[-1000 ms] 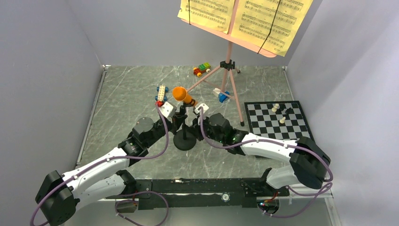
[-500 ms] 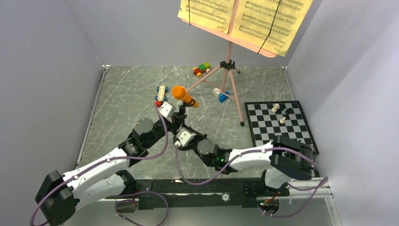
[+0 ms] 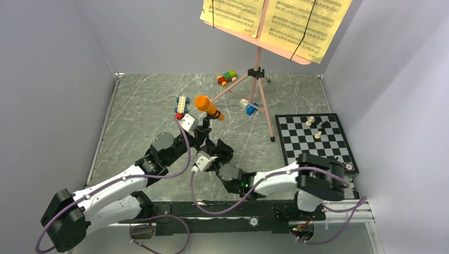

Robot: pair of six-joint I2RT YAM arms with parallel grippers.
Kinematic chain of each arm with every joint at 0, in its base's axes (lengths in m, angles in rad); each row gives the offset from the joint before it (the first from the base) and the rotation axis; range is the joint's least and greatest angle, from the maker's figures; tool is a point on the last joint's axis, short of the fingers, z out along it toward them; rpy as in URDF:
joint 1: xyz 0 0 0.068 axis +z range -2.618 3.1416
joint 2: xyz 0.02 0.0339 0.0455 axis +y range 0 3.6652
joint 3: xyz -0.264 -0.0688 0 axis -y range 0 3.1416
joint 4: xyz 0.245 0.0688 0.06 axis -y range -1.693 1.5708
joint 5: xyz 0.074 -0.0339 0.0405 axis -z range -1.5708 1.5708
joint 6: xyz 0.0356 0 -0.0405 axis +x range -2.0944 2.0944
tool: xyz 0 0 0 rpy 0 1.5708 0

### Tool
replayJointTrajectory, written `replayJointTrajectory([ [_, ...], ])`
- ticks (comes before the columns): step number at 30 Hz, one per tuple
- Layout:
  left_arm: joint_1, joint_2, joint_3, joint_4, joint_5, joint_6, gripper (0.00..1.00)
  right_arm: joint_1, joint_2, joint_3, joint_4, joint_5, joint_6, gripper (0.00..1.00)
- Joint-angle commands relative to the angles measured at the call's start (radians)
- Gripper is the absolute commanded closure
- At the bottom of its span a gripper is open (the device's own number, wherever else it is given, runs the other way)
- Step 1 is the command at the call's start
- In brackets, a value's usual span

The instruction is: Pack up the instrument practice props

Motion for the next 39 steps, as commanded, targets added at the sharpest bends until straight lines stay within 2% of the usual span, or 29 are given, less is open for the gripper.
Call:
replayJointTrajectory([
  [1,0.003,0.007,-0.007,-0.077,-0.046,-0.038,1.00,-0.025,-0.212,0.047,-0.330,-0.025,0.350,0.29],
  [4,0.003,0.007,-0.008,-0.074,-0.058,-0.029,1.00,-0.039,-0.307,0.045,-0.457,-0.079,0.499,0.20],
  [8,0.003,0.012,-0.008,-0.059,-0.066,-0.022,1.00,-0.077,-0.403,0.055,-0.600,-0.136,0.685,0.17],
  [10,0.003,0.009,-0.010,-0.044,-0.067,-0.019,1.00,-0.138,-0.452,0.065,-0.688,-0.195,0.864,0.17],
  [14,0.003,-0.017,-0.041,0.034,-0.062,-0.014,1.00,-0.353,-0.502,0.045,-0.755,-0.560,1.206,0.17],
  [17,0.001,-0.041,-0.069,0.089,-0.061,0.007,1.00,-0.457,-0.494,0.055,-0.746,-0.763,1.357,0.16],
  [26,-0.017,-0.073,-0.117,0.195,-0.105,0.068,1.00,-0.592,-0.317,0.136,-0.669,-1.205,1.650,0.19],
  [31,-0.033,-0.081,-0.125,0.218,-0.119,0.090,1.00,-0.623,-0.231,0.160,-0.625,-1.307,1.697,0.25],
  [39,-0.041,-0.080,-0.113,0.202,-0.120,0.097,1.00,-0.652,-0.151,0.140,-0.506,-1.381,1.749,0.40],
])
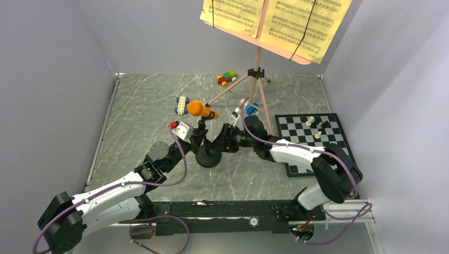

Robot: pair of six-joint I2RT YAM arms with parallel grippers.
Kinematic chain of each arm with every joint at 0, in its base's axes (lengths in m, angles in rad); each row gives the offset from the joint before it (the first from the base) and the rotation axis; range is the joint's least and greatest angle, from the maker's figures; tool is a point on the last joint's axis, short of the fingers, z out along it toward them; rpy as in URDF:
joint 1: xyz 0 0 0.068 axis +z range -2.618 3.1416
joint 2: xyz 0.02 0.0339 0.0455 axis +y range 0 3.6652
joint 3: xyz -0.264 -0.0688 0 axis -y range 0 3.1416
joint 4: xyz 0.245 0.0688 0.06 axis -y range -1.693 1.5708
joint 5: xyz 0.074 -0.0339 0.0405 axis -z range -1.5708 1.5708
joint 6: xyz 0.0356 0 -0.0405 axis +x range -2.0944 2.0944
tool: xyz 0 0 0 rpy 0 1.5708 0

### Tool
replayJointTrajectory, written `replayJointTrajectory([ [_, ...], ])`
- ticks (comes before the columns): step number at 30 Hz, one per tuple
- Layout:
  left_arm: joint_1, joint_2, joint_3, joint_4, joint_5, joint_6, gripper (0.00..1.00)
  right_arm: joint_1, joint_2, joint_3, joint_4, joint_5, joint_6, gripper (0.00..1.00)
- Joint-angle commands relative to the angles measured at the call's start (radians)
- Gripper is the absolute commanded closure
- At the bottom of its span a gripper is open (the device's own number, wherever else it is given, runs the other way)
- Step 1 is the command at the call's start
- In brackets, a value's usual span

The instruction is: Pack up the instrument practice props

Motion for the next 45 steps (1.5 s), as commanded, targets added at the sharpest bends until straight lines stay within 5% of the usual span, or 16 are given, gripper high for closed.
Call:
replayJointTrajectory([
  [1,-0.005,-0.015,0.004,0.035,-0.026,0.039,1.00,-0.026,0.021,0.021,0.151,-0.087,0.066,0.41],
  [12,-0.013,-0.022,-0.010,0.032,-0.034,0.039,1.00,-0.040,0.101,0.010,0.322,-0.143,0.152,0.62],
  [19,-0.015,-0.027,-0.011,0.011,-0.045,0.035,1.00,-0.039,0.077,0.021,0.254,-0.102,0.068,1.00],
  [25,-0.016,-0.011,0.004,-0.035,-0.055,0.020,1.00,-0.012,0.008,0.060,0.054,0.026,-0.175,1.00],
  [33,-0.020,0.047,0.038,-0.099,-0.053,-0.018,1.00,0.147,-0.032,0.110,-0.128,0.453,-0.602,1.00],
  [38,-0.027,0.091,0.040,-0.102,-0.052,-0.033,1.00,0.320,-0.080,-0.014,0.062,0.791,-0.876,1.00],
  [45,-0.028,0.126,0.021,-0.079,-0.055,-0.056,1.00,0.462,-0.055,-0.137,0.366,1.042,-1.252,1.00],
])
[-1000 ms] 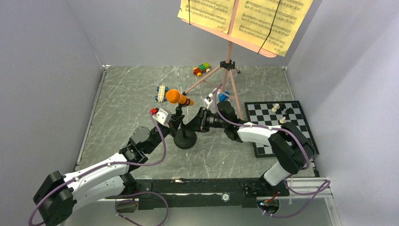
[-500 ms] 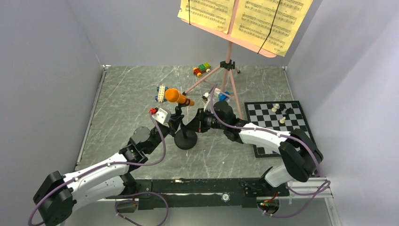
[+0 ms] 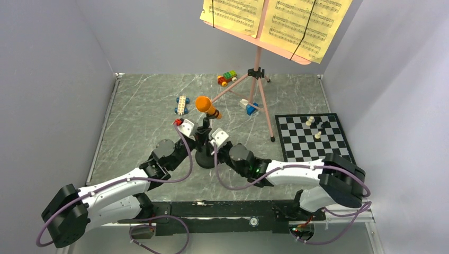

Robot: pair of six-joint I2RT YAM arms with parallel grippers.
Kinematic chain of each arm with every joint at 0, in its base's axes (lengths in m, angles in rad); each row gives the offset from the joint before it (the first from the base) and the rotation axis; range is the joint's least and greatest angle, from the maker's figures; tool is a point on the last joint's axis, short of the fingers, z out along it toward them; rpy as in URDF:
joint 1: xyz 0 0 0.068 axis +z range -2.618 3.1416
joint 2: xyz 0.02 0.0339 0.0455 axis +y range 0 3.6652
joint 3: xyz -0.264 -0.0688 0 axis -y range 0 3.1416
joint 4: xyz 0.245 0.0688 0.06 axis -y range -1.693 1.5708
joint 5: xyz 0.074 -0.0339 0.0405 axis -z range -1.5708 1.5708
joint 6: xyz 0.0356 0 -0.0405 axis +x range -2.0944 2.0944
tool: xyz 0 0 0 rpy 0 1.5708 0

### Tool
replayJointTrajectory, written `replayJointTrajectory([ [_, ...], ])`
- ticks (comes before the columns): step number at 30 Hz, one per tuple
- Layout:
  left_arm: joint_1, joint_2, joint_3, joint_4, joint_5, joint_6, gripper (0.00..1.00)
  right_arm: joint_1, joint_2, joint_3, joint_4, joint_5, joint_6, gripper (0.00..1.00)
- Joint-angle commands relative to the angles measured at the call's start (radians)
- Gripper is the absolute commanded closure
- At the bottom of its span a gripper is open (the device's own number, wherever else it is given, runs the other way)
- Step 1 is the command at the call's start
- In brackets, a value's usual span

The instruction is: Pack up the instrument practice props

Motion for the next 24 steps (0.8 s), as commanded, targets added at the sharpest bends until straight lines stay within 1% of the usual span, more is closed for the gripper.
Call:
replayJointTrajectory([
  [1,-0.001,0.045,-0.020,-0.088,0.005,-0.033,1.00,0.077,0.042,-0.062,0.162,0.266,-0.365,1.00],
  [3,0.000,0.054,-0.018,-0.092,0.010,-0.038,1.00,0.120,0.091,-0.076,0.246,0.342,-0.512,1.00],
  [4,-0.001,0.058,-0.017,-0.095,0.012,-0.041,1.00,0.135,0.119,-0.080,0.285,0.373,-0.560,1.00],
  [7,-0.001,0.069,-0.016,-0.100,0.015,-0.055,1.00,0.161,0.201,-0.079,0.360,0.445,-0.668,1.00],
  [12,-0.002,0.075,-0.023,-0.109,0.010,-0.070,1.00,0.188,0.348,-0.078,0.570,0.566,-0.875,1.00],
  [14,-0.002,0.074,-0.026,-0.108,0.007,-0.069,1.00,0.200,0.355,-0.081,0.640,0.589,-0.895,1.00],
  [15,-0.002,0.074,-0.026,-0.109,0.005,-0.066,1.00,0.205,0.344,-0.082,0.650,0.592,-0.880,1.00],
  [17,-0.002,0.074,-0.021,-0.113,0.003,-0.059,1.00,0.206,0.297,-0.065,0.589,0.600,-0.808,0.99],
  [19,-0.002,0.071,-0.015,-0.122,-0.001,-0.051,1.00,0.204,0.234,-0.041,0.462,0.594,-0.681,0.69],
  [20,-0.002,0.070,-0.011,-0.126,-0.003,-0.046,1.00,0.203,0.199,-0.032,0.398,0.583,-0.645,0.55],
  [22,-0.003,0.064,-0.005,-0.131,-0.010,-0.031,1.00,0.203,0.115,-0.017,0.284,0.560,-0.524,0.30],
  [24,-0.003,0.057,0.001,-0.140,-0.015,-0.022,1.00,0.203,0.045,-0.004,0.164,0.544,-0.411,0.20],
])
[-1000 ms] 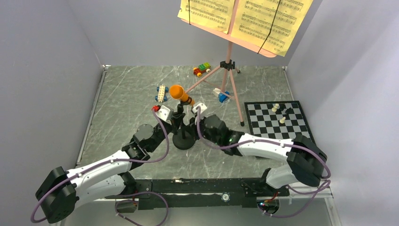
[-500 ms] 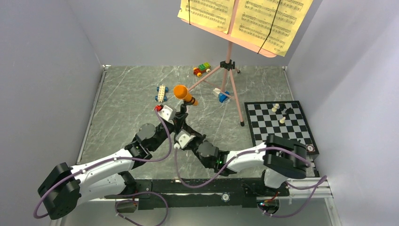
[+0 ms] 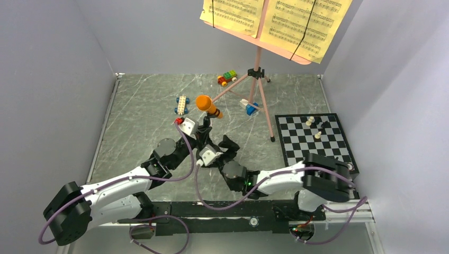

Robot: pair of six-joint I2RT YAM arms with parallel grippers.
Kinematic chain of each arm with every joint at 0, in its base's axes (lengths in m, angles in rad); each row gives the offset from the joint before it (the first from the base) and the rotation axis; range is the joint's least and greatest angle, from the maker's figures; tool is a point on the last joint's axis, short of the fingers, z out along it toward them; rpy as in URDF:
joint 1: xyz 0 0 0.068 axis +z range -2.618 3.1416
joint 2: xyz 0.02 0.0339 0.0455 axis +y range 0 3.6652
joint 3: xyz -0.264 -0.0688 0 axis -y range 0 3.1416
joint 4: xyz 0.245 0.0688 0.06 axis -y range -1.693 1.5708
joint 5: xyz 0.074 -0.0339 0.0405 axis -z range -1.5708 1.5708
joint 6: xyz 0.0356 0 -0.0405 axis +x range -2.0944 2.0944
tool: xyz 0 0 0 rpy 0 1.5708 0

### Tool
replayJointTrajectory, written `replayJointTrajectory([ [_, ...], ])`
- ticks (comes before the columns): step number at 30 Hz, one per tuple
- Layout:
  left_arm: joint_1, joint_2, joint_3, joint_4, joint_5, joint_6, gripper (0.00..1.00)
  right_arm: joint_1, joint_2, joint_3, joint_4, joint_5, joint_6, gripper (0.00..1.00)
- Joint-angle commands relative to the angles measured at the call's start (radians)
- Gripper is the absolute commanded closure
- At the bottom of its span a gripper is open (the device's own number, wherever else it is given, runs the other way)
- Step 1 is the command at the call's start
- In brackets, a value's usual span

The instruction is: Pack up the instrument practice props

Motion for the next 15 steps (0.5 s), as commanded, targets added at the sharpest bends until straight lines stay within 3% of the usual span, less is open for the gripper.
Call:
replayJointTrajectory([
  [1,-0.002,0.014,-0.001,-0.182,-0.022,-0.010,1.00,-0.007,-0.188,0.052,-0.292,0.026,0.281,0.17],
  [7,-0.004,0.007,0.039,-0.284,-0.044,0.015,1.00,-0.080,-0.359,0.133,-0.721,-0.141,0.648,0.14],
  [15,-0.037,0.042,0.060,-0.409,-0.126,0.017,1.00,-0.272,-0.466,0.132,-0.868,-0.413,0.980,0.16],
])
